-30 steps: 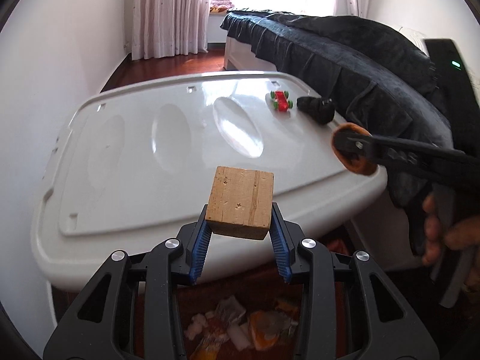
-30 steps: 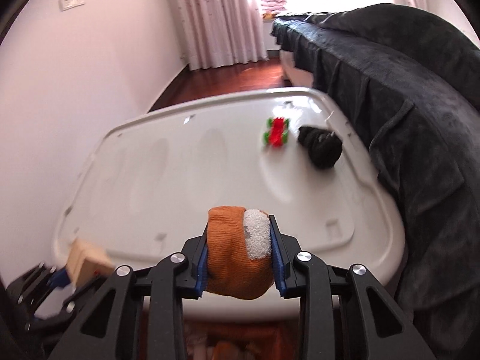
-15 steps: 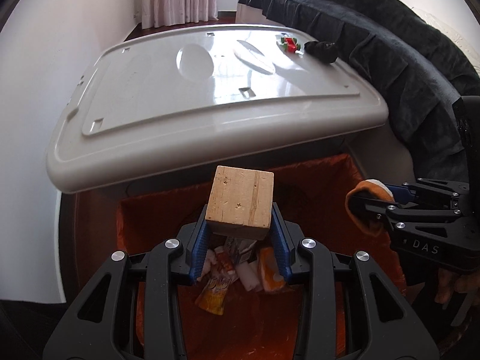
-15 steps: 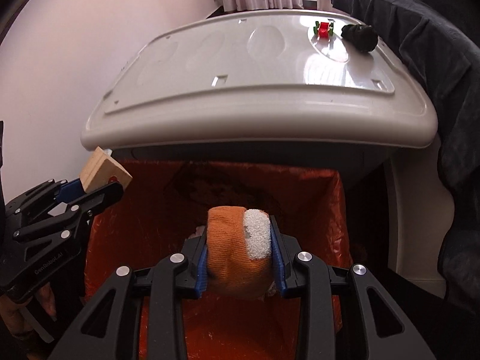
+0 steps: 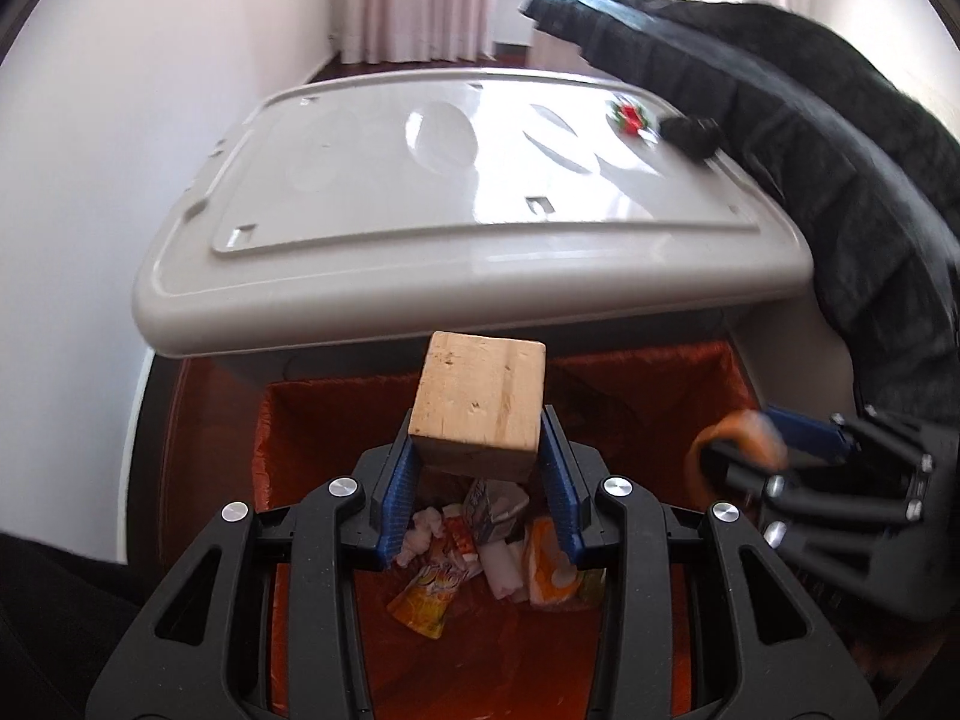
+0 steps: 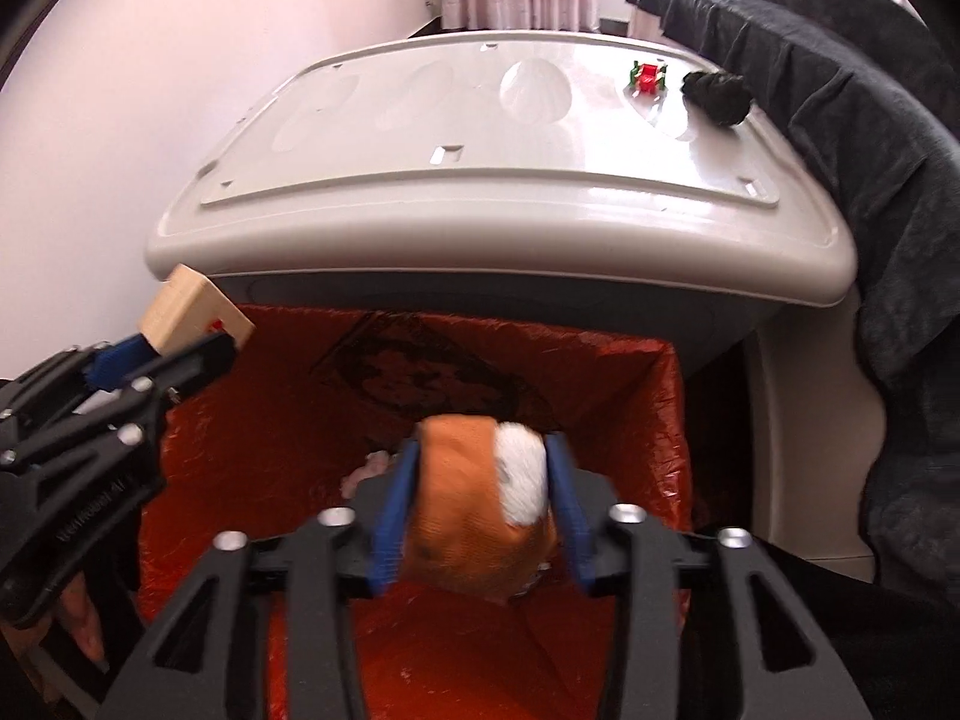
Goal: Collect trash
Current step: 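Carry the wooden block and orange plush to the bin and open both grippers, then grasp the black sock with the right gripper while the left gripper grasps the red toy car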
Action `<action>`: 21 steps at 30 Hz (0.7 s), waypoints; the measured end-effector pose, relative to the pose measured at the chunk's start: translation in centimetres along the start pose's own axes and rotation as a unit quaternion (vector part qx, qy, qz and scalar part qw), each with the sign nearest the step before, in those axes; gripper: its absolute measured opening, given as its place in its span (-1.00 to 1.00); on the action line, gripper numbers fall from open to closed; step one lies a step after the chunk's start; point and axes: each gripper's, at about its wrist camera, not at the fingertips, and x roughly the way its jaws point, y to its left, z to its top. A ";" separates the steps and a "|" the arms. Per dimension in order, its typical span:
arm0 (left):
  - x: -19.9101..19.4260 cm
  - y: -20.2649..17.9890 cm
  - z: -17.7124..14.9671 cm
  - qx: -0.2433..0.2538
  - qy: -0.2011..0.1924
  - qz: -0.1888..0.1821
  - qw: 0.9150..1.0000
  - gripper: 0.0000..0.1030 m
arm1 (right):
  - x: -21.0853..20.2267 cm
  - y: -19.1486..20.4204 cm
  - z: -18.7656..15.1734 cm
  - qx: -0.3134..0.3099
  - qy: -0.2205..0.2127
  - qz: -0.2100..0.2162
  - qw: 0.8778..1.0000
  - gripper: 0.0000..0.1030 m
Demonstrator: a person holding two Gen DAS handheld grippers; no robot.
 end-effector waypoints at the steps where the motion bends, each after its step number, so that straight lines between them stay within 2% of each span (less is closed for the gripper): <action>1: -0.1 0.2 0.1 -0.012 -0.006 0.005 1.000 -0.14 | -0.2 0.1 -0.1 0.002 -0.007 -0.010 1.000 0.48; 2: -0.4 0.5 0.2 -0.025 -0.012 0.008 1.000 0.12 | -0.4 0.0 -0.1 0.004 -0.017 -0.021 1.000 0.60; 3: -0.7 0.8 0.4 -0.039 -0.021 0.015 0.999 0.40 | -0.7 0.0 -0.1 0.003 -0.026 -0.027 0.999 0.61; 6: -1.4 1.2 0.7 -0.057 -0.040 0.034 0.997 0.57 | -1.4 -0.4 0.2 0.005 -0.045 -0.030 0.999 0.62; 13: -1.0 1.3 1.2 -0.054 -0.032 0.032 0.998 0.57 | -2.3 -0.8 1.2 0.005 -0.062 -0.029 0.998 0.67; 21: -0.5 1.0 2.9 -0.058 -0.043 0.023 0.997 0.57 | -3.2 -2.1 3.6 0.006 -0.095 -0.043 0.995 0.72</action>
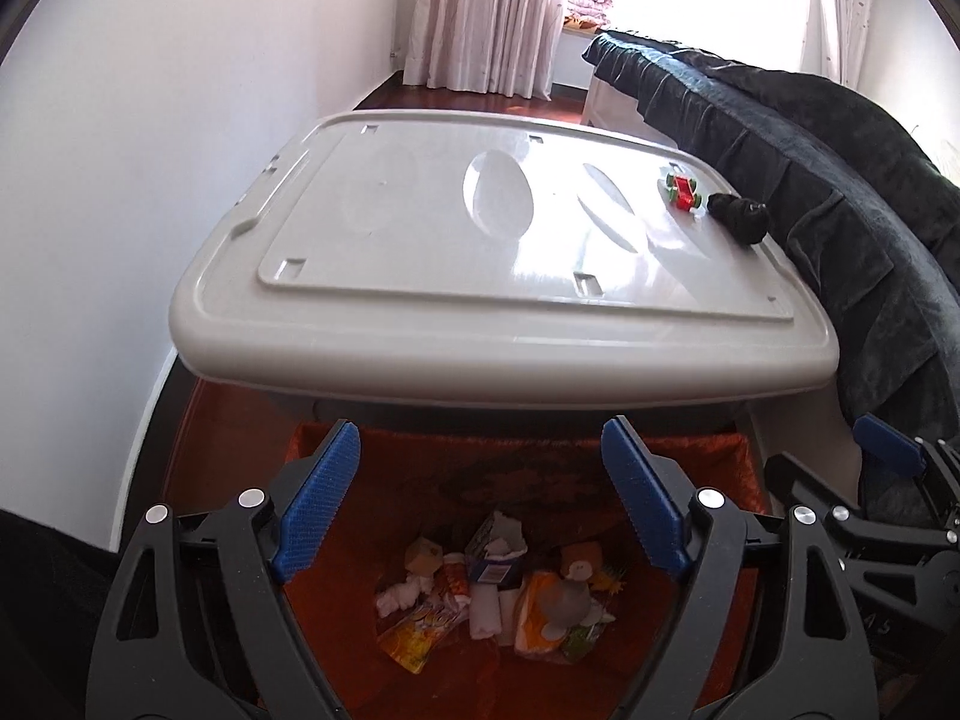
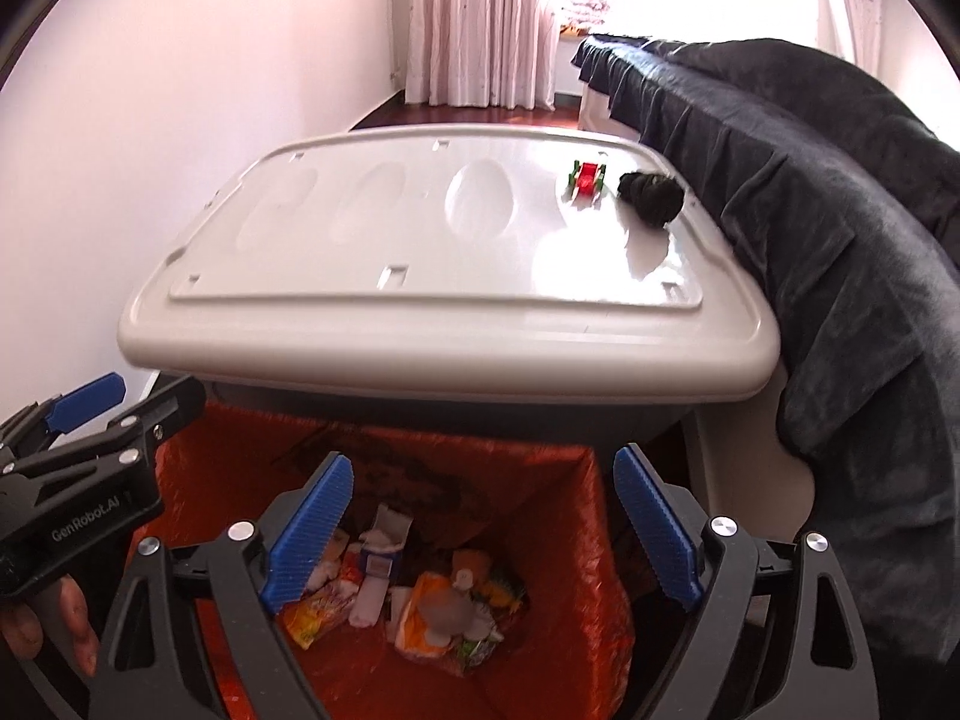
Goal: Collect trash
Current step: 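Grasp the black sock with the right gripper while the left gripper grasps the red toy car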
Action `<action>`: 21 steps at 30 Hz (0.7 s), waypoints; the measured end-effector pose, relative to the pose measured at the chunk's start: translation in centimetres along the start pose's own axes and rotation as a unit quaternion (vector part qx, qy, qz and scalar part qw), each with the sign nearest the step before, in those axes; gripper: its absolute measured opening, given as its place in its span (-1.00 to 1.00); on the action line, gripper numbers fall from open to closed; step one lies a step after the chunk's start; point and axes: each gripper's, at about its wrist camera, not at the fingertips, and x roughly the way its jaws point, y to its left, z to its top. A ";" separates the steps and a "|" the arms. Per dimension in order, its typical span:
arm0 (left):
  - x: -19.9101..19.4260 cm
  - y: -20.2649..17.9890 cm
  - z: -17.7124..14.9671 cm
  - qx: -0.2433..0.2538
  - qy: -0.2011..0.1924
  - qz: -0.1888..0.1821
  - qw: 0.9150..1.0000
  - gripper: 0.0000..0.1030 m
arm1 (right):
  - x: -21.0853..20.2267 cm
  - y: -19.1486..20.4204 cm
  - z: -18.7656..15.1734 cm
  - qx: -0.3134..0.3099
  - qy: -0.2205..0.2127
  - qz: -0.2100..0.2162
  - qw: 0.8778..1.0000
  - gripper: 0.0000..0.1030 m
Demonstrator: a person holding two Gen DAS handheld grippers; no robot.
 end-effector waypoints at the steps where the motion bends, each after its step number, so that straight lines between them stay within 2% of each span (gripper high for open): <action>1: 0.1 -0.2 0.4 -0.002 -0.002 -0.007 1.000 0.57 | 0.1 -0.3 0.5 0.002 -0.005 -0.004 1.000 0.75; 7: 0.7 -2.6 3.7 0.005 -0.030 -0.037 0.999 0.57 | 2.1 -4.5 5.9 0.041 -0.039 -0.044 0.997 0.78; 11: 1.4 -5.0 6.2 0.012 -0.059 -0.050 0.997 0.58 | 5.8 -7.9 10.2 0.059 -0.060 -0.080 0.993 0.78; 16: 2.9 -7.7 8.6 0.033 -0.076 -0.061 0.995 0.58 | 12.5 -11.0 14.9 0.057 -0.032 -0.100 0.993 0.73; 21: 4.4 -9.2 9.9 0.055 -0.086 -0.058 0.993 0.58 | 17.7 -12.9 17.9 0.052 -0.006 -0.107 0.993 0.73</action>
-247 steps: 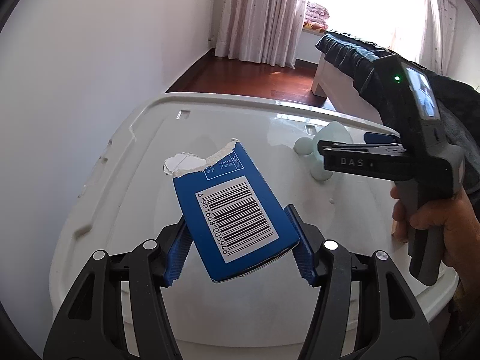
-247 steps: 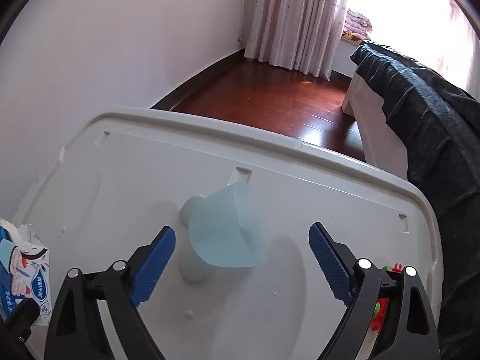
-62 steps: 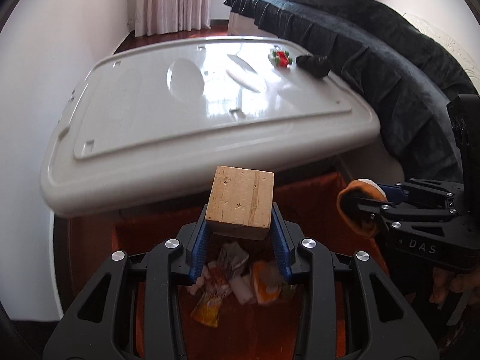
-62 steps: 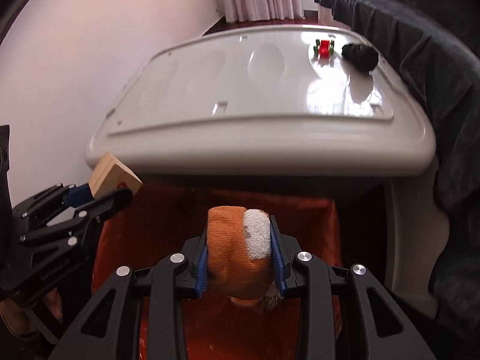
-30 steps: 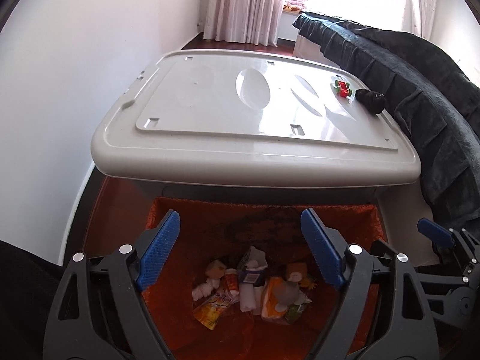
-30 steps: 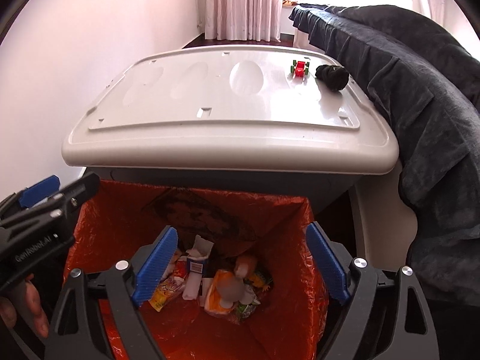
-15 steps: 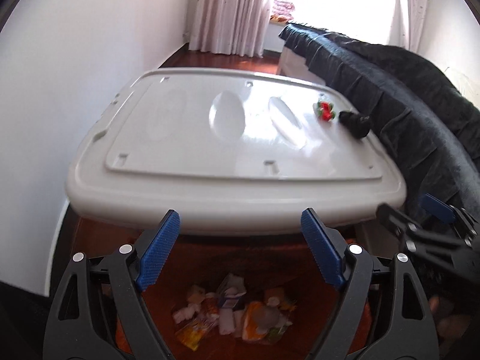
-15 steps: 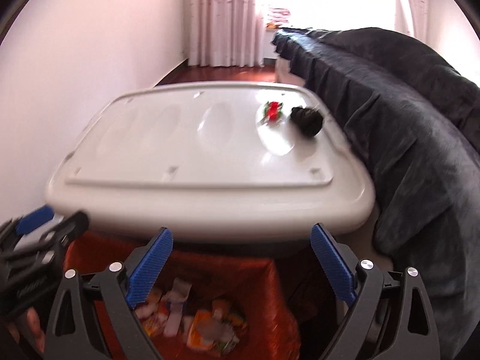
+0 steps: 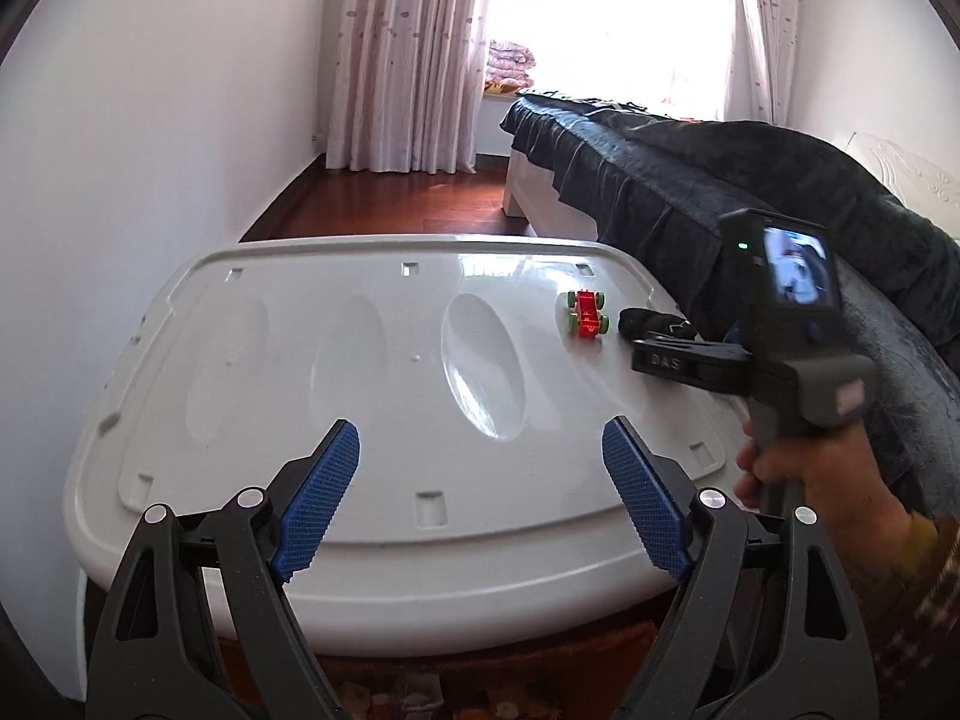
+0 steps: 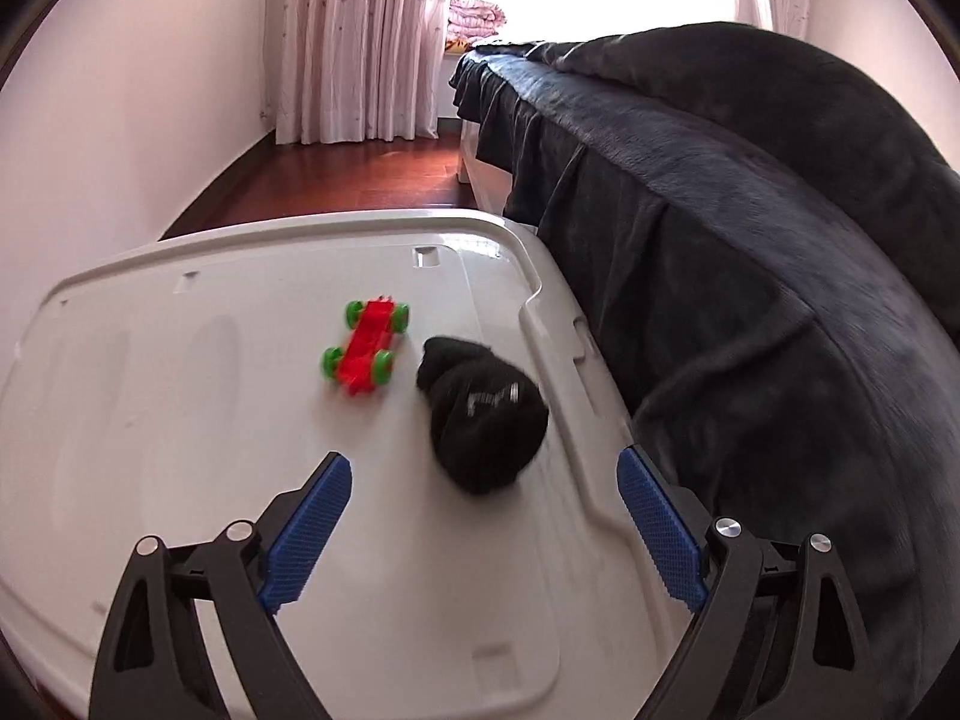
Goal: Collect trash
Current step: 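Grasp the black sock with the right gripper while the left gripper grasps the red toy car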
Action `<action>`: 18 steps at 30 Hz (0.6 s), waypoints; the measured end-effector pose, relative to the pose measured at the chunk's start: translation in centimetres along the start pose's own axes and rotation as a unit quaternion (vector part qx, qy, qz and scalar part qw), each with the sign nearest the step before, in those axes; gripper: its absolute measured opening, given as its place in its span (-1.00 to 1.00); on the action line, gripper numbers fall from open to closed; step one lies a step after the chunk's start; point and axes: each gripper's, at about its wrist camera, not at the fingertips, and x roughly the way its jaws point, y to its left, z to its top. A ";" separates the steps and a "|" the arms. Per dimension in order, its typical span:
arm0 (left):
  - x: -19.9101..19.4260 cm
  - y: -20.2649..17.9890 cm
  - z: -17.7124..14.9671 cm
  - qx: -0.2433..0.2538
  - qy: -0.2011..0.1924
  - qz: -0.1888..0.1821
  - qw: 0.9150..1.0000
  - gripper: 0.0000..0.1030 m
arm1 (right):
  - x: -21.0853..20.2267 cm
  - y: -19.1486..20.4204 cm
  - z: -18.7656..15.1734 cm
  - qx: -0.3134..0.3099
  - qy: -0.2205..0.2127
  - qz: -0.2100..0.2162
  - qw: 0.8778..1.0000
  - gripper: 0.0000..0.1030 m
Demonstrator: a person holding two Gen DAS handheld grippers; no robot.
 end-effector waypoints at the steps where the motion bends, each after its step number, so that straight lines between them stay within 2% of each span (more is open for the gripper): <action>1: 0.4 -0.1 0.1 0.001 0.002 -0.001 1.000 0.58 | 1.0 -0.1 0.4 0.001 0.006 -0.002 1.000 0.73; 3: 1.2 -0.2 0.4 0.002 0.007 -0.002 1.000 0.58 | 2.5 0.2 0.6 -0.004 0.016 -0.002 1.000 0.71; 6: 2.4 -0.1 0.6 0.000 0.013 -0.002 1.000 0.58 | 4.0 0.6 0.9 -0.016 0.029 0.003 0.999 0.55; 7: 2.7 -0.1 0.6 -0.001 0.014 -0.002 1.000 0.58 | 4.3 0.7 1.0 -0.020 0.031 0.007 0.999 0.45; 8: 3.0 -0.2 0.6 -0.001 0.016 -0.002 1.000 0.58 | 4.6 0.8 1.0 -0.026 0.034 0.004 0.999 0.24; 10: 3.7 -0.3 0.6 -0.004 0.022 -0.002 1.000 0.58 | 4.7 0.7 1.2 -0.037 0.034 0.002 0.999 -0.05; 14: 4.8 -0.7 0.8 -0.012 0.033 -0.007 0.999 0.58 | 2.5 -0.4 0.9 -0.021 0.007 0.018 1.000 -0.10; 18: 6.4 -1.5 1.7 -0.012 0.038 -0.016 0.999 0.58 | -1.8 -1.8 1.2 -0.031 -0.030 0.020 0.999 -0.10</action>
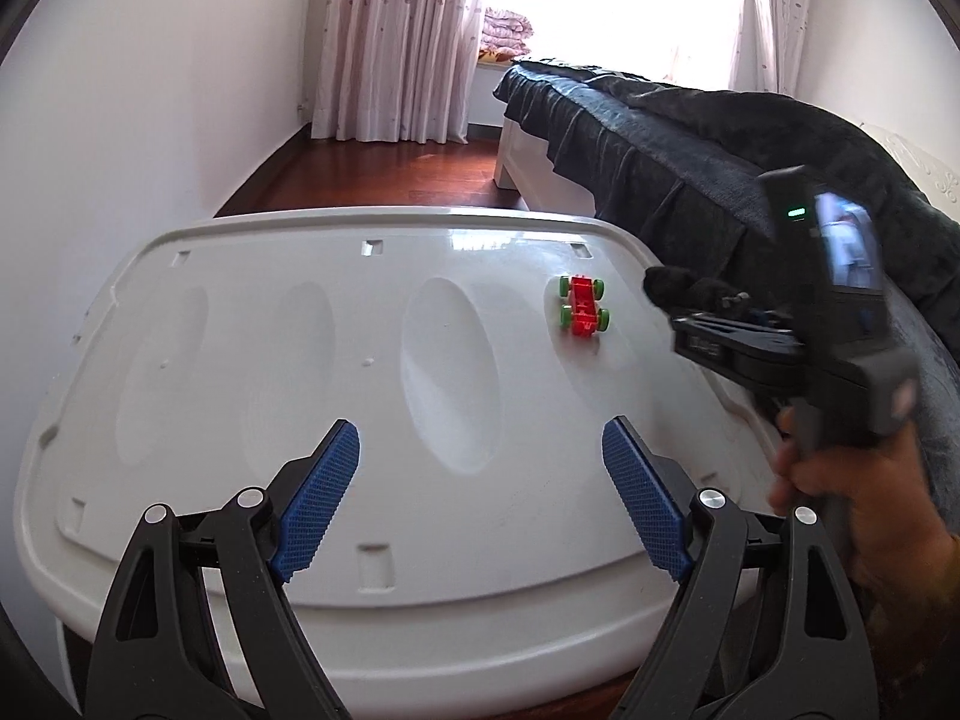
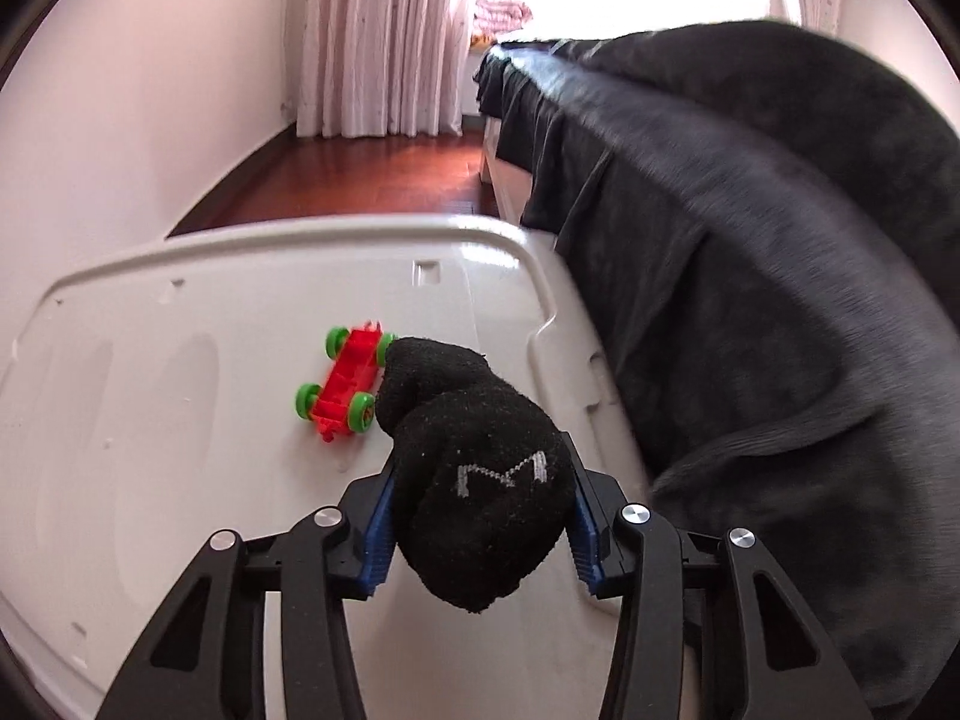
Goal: Collect trash
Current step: 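Grasp the black sock with the right gripper while the left gripper grasps the red toy car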
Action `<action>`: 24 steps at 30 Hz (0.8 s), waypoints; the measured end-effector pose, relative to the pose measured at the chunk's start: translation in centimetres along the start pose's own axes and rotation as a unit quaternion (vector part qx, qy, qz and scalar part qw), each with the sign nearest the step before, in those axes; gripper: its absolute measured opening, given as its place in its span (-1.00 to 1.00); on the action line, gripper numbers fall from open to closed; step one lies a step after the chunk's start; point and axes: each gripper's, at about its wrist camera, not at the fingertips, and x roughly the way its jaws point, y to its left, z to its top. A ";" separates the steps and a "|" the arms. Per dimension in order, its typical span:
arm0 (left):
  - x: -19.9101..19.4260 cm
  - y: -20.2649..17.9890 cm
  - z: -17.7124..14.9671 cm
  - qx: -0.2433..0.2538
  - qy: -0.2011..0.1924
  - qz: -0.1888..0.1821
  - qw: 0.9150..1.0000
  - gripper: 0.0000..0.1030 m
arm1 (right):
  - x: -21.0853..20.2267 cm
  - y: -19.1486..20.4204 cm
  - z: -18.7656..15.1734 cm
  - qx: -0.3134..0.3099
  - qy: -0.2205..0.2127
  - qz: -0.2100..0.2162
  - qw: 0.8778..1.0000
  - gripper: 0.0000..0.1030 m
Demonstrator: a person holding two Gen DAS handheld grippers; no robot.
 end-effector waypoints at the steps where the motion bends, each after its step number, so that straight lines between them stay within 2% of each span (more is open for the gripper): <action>1: 0.6 -0.3 0.5 -0.001 0.002 -0.002 1.000 0.58 | -1.1 -0.4 0.2 -0.001 -0.008 -0.002 1.000 -0.10; 4: 2.4 -1.5 2.1 0.000 0.002 -0.022 1.000 0.58 | -4.4 -1.6 0.9 0.004 -0.028 -0.001 1.000 -0.09; 9: 7.1 -5.2 4.3 0.050 0.015 -0.058 0.997 0.58 | -8.1 -3.5 1.4 0.006 -0.061 0.001 0.998 -0.08; 13: 11.4 -7.3 5.5 0.070 0.041 -0.065 0.995 0.56 | -9.0 -4.5 1.1 0.009 -0.073 0.006 0.997 -0.08; 15: 13.4 -7.9 6.0 0.067 0.058 -0.071 0.994 0.44 | -9.3 -4.8 1.1 0.014 -0.077 0.009 0.997 -0.08; 18: 15.5 -8.8 6.6 0.077 0.071 -0.066 0.992 0.29 | -9.3 -4.9 1.1 0.014 -0.078 0.011 0.997 -0.08; 24: 18.5 -8.8 7.5 0.074 0.095 -0.027 0.992 0.19 | -9.7 -5.0 0.9 0.016 -0.082 0.017 0.996 -0.07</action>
